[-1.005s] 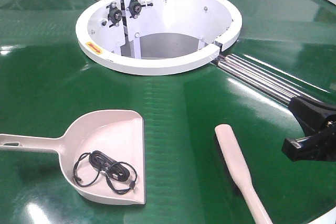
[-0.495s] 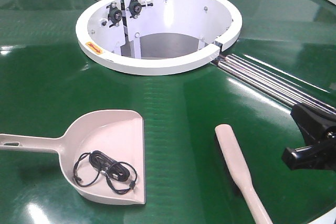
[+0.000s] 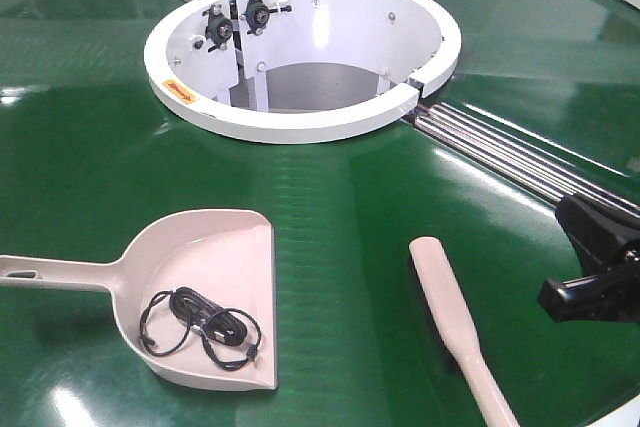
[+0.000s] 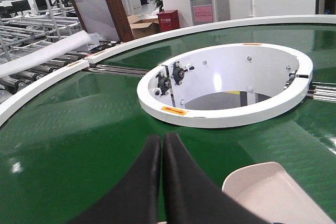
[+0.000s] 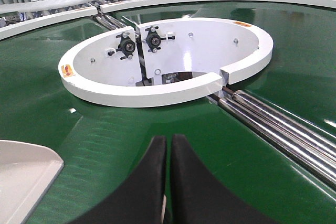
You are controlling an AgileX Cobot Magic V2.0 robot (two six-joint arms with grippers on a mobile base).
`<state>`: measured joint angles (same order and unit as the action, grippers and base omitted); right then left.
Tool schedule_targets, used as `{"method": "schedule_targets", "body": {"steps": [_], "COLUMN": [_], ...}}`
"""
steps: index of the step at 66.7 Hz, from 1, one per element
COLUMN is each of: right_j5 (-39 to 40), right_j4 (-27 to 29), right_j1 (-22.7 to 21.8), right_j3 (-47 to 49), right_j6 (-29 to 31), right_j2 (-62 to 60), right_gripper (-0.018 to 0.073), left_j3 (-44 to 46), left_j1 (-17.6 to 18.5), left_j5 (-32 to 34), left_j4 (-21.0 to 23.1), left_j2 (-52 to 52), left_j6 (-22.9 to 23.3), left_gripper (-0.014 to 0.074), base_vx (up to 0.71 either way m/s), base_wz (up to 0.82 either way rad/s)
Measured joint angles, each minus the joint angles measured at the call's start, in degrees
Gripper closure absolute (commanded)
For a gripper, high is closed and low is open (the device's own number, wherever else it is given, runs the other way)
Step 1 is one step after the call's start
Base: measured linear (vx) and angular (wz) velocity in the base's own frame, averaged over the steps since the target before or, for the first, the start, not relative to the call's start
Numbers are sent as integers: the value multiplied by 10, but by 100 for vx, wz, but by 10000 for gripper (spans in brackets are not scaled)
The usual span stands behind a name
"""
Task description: Clean and inspect green conveyor with broom and dustpan
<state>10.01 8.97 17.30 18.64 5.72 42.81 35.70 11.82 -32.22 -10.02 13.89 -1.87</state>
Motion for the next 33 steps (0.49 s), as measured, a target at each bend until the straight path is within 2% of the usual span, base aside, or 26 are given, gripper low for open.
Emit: {"method": "schedule_targets", "body": {"steps": [14,22,33], "right_j5": [0,0,0], "right_j4": [0,0,0], "right_j1": [0,0,0], "right_j3": [0,0,0], "right_j6": [0,0,0], "right_j2": [0,0,0], "right_gripper": [564,564,564], "left_j3": [-14,-63,-161], "left_j1": [-9,-53,-116], "left_j5": [5,27,118], "left_j4": [0,20,80], "left_j2": [-1,-1,-1], "left_j6": [0,0,0], "left_gripper": [620,620,620], "base_vx": [0,0,0], "base_wz": [0,0,0]}}
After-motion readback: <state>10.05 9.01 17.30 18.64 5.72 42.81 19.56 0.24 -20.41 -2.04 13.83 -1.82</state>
